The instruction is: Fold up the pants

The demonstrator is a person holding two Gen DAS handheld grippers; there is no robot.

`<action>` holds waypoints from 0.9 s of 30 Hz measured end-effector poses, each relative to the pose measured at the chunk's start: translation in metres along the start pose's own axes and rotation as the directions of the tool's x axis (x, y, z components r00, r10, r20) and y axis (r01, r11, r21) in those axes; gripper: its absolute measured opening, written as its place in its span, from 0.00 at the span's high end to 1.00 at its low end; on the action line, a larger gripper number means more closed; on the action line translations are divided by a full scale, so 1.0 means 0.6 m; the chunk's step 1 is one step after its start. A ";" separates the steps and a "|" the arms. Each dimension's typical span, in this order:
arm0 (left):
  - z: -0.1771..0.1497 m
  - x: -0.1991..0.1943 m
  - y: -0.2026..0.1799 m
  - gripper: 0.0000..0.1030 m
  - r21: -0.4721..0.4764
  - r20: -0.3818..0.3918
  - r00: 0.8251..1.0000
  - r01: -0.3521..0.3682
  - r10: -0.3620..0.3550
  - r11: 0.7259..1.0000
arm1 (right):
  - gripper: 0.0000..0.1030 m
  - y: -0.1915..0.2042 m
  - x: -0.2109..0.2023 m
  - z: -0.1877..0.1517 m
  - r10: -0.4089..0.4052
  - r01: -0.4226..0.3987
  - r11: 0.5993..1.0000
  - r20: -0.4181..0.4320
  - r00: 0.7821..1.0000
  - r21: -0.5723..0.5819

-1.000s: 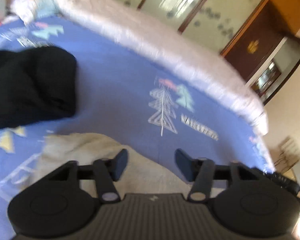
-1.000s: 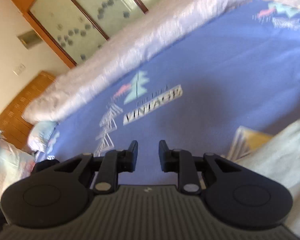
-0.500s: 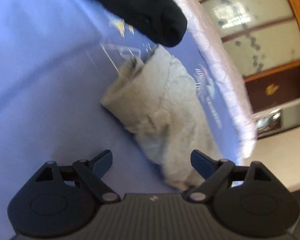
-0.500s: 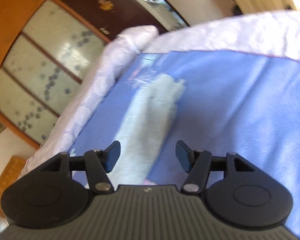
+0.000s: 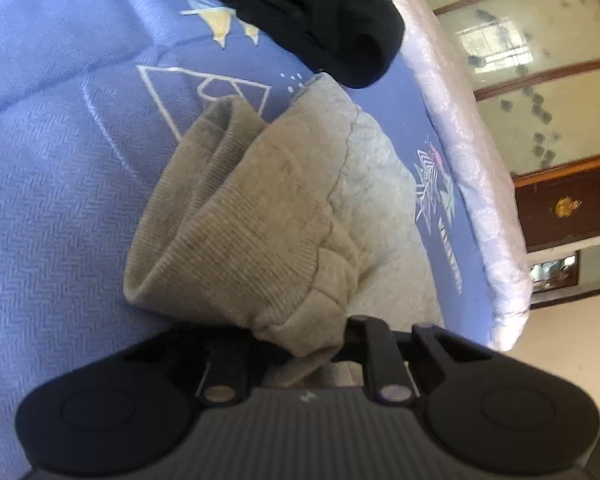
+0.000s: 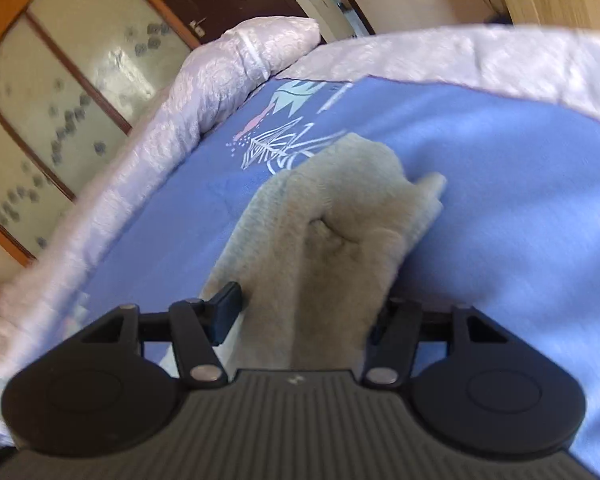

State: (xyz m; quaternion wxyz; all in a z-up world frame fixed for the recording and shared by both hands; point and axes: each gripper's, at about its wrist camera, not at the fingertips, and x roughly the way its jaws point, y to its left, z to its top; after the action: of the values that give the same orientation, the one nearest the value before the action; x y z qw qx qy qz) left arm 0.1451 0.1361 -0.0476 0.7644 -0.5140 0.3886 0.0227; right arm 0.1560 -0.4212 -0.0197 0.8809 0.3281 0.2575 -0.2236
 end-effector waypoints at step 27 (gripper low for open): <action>-0.068 -0.299 0.117 0.55 0.103 0.008 0.990 -0.141 0.141 0.985 | 0.31 -0.143 -0.363 -0.189 0.039 -0.046 0.980 0.039 0.998 0.194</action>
State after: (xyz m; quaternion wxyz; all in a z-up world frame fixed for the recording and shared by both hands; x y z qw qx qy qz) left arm -0.0339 0.2021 0.0023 0.7866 -0.4450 0.4243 0.0566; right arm -0.0942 -0.3526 -0.0025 0.8537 0.4140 0.2118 -0.2345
